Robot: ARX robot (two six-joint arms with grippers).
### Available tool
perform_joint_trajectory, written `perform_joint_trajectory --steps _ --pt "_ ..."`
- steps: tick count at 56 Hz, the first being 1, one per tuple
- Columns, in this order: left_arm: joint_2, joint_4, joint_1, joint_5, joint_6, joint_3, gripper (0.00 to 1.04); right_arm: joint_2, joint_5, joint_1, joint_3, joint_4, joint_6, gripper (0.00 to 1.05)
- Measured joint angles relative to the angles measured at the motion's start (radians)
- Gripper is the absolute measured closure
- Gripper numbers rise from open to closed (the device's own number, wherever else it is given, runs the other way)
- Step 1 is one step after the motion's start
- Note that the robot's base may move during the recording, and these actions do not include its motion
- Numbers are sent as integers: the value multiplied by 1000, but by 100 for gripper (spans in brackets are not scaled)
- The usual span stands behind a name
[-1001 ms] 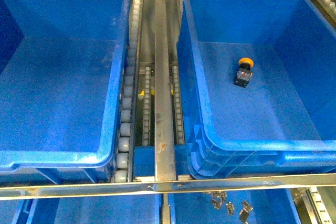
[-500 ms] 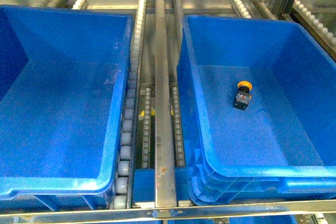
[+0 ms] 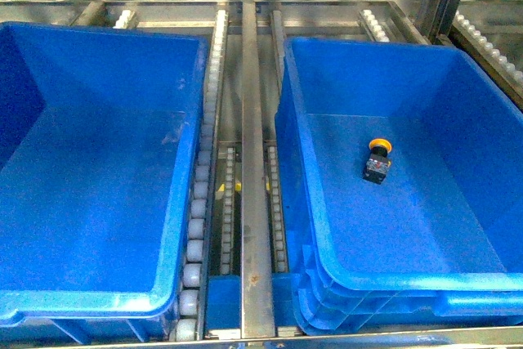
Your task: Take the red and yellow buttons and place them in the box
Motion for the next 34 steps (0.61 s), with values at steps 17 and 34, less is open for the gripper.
perform_joint_trajectory --steps 17,34 --pt "0 0 0 0 0 0 8 -122 0 0 0 -122 0 101" --pt "0 0 0 0 0 0 8 -327 -1 -1 0 -331 0 101"
